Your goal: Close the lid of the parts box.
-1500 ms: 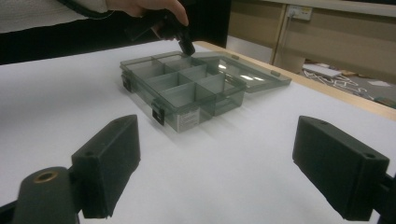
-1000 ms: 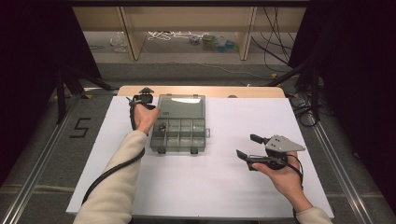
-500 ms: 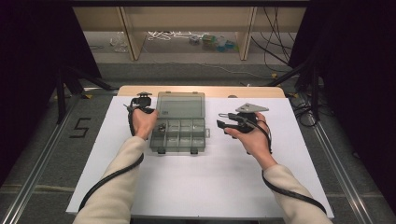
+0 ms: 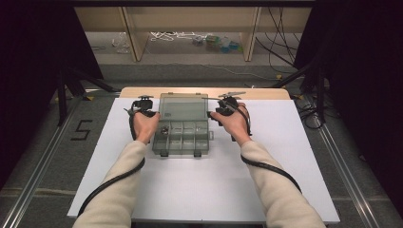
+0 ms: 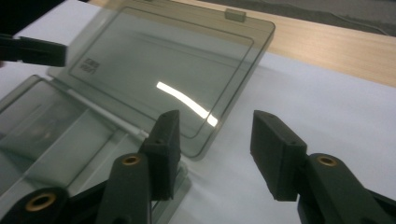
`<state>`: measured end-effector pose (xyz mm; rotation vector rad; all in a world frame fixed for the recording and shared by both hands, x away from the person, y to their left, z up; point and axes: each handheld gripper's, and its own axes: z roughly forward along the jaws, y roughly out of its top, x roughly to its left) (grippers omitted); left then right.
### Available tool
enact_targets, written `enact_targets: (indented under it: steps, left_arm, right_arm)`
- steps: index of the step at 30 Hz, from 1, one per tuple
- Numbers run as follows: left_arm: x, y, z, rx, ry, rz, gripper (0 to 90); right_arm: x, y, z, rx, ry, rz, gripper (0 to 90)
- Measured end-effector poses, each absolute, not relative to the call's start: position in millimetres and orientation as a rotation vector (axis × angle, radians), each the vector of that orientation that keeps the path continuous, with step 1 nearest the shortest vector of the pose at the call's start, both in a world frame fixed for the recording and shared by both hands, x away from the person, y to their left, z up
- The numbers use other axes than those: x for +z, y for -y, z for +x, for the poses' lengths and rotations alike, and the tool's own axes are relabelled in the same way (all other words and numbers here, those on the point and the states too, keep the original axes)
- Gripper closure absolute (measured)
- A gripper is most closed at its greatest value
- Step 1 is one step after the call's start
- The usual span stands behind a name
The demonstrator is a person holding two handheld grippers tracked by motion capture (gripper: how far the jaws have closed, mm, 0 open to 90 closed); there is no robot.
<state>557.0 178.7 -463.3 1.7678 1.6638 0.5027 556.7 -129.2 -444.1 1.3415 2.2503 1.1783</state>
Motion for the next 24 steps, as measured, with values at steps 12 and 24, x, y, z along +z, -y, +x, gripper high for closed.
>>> enact_targets:
  steps: [12,24]
  left_arm:
    - [-464,-179,558,0.499,-1.658,1.768,90.0]
    - [-463,-178,558,0.502,-1.655,1.771,90.0]
  right_arm:
    - [-452,111,576,1.054,-2.268,1.443,67.0]
    - [-461,106,583,1.002,-2.268,1.528,76.4]
